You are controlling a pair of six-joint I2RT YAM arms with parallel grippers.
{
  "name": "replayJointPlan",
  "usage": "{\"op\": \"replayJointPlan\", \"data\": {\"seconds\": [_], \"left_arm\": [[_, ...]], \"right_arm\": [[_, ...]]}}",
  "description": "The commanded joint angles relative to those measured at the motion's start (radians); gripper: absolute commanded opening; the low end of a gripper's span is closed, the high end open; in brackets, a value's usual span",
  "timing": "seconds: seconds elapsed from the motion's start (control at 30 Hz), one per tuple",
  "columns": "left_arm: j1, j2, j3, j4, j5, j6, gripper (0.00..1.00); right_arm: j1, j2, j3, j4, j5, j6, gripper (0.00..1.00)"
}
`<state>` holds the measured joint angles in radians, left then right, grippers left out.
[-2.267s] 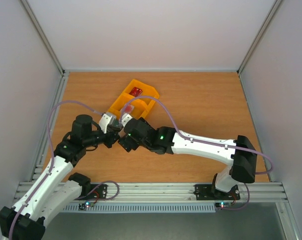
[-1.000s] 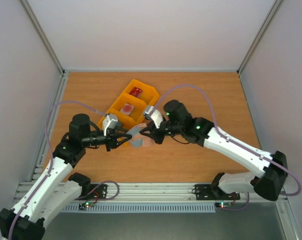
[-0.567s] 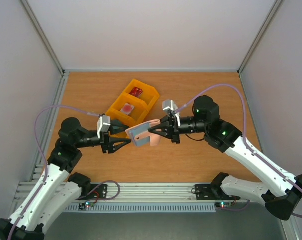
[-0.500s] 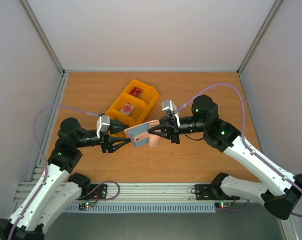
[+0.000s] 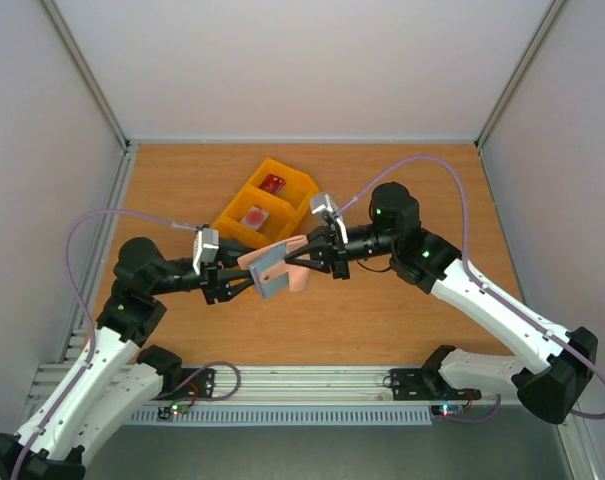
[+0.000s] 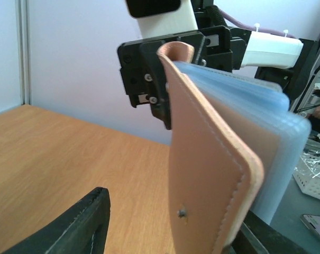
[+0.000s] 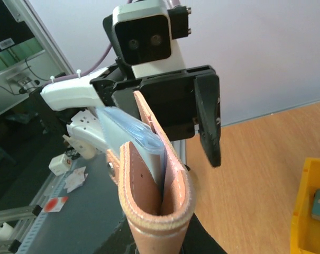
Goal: Take the credit cards out of the card holder
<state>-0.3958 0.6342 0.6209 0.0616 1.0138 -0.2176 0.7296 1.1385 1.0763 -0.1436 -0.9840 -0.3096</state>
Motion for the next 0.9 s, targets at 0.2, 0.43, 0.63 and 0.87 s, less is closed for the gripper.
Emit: {"op": "replayJointPlan", "data": {"seconds": [0.2, 0.43, 0.63, 0.87], "left_arm": [[-0.072, 0.008, -0.007, 0.016, -0.089, -0.008, 0.33], [-0.072, -0.018, 0.025, -0.224, -0.252, 0.064, 0.0], [-0.103, 0.02, 0.121, -0.547, -0.759, 0.424, 0.0], [-0.147, 0.108, 0.24, -0.713, -0.998, 0.842, 0.0]], "right_arm": [[0.031, 0.075, 0.035, 0.141, 0.026, 0.064, 0.01], [0.026, 0.046, -0.001, 0.06, 0.127, 0.022, 0.44], [0.012, -0.044, -0.032, -0.096, 0.481, -0.013, 0.84], [0.013, -0.023, -0.032, -0.179, 0.591, -0.015, 0.86]]}}
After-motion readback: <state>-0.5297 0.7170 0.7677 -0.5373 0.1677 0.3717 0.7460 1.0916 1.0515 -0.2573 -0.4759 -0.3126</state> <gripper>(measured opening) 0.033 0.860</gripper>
